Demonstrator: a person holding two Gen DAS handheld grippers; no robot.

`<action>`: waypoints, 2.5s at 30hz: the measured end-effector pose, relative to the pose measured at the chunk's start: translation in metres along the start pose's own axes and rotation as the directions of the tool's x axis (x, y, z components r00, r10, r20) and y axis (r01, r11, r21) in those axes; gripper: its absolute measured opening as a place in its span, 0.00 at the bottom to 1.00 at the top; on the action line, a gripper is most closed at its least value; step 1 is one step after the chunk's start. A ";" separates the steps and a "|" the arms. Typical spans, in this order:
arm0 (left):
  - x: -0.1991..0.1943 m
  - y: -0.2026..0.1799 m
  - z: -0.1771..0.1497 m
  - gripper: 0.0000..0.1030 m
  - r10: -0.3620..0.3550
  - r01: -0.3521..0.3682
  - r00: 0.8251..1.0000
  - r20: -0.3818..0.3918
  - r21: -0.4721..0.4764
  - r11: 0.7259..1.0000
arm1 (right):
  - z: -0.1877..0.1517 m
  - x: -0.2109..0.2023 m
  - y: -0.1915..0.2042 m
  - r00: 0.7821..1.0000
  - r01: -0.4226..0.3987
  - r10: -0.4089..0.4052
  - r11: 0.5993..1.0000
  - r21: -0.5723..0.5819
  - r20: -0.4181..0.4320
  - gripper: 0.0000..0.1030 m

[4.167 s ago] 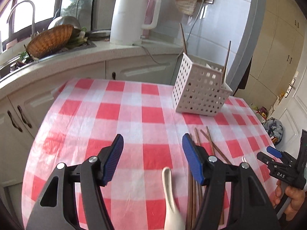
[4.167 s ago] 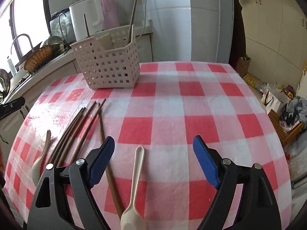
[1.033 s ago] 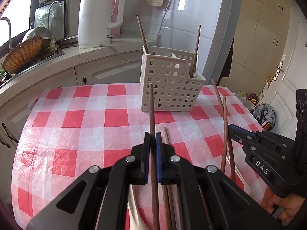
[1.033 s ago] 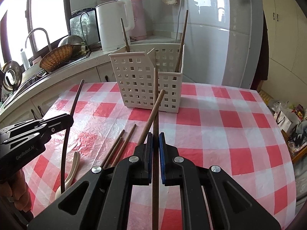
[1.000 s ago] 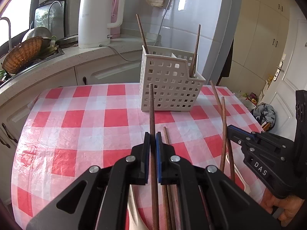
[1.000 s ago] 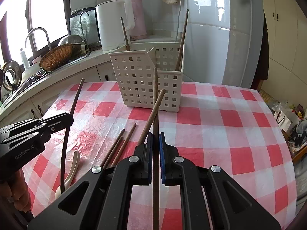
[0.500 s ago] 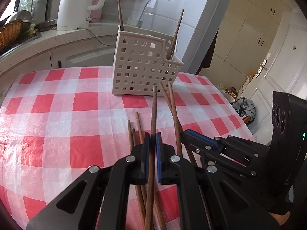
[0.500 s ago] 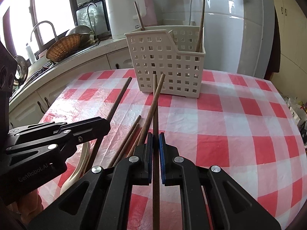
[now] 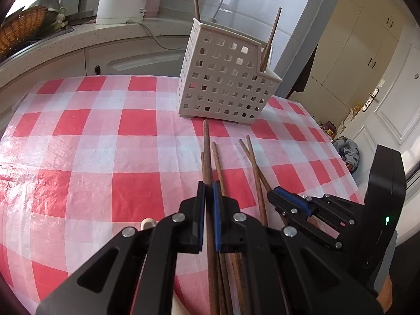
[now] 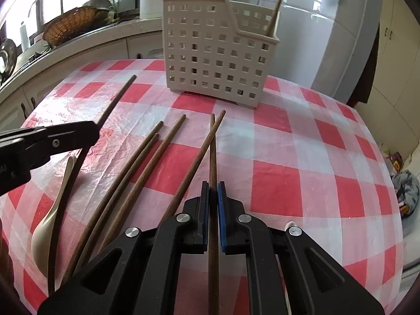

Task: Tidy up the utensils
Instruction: 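Lift the grasped chopstick upright with the right gripper and adjust grip, then carry the chopstick with the right gripper into the caddy and release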

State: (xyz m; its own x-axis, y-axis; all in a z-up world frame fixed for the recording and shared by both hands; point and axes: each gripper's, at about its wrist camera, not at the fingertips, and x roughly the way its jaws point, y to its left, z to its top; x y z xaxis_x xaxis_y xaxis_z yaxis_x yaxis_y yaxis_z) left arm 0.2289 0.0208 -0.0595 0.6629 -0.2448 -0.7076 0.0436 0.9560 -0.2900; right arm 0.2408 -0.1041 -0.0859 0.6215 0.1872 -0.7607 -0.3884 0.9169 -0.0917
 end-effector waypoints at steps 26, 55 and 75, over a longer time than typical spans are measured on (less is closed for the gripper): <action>-0.004 0.013 -0.003 0.06 -0.007 0.007 1.000 0.015 -0.023 1.000 | 0.004 0.003 -0.034 1.000 -0.006 0.008 0.990 0.138 -0.016 0.10; -0.038 -0.003 0.008 0.06 0.002 -0.004 0.995 0.096 0.014 1.000 | 0.015 -0.031 -0.034 0.992 -0.109 0.102 0.989 0.096 0.074 0.08; -0.114 -0.038 0.019 0.06 0.035 -0.060 0.973 0.229 0.101 0.993 | 0.031 -0.127 -0.040 0.964 -0.115 0.092 0.990 0.078 0.250 0.08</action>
State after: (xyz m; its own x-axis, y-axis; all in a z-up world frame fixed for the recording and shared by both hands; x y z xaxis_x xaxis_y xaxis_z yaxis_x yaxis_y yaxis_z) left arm 0.1663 0.0156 0.0442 0.8174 -0.1676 -0.5511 0.0793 0.9803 -0.1807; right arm 0.1985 -0.1535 0.0350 0.7333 0.3529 -0.5811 -0.4028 0.9141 0.0468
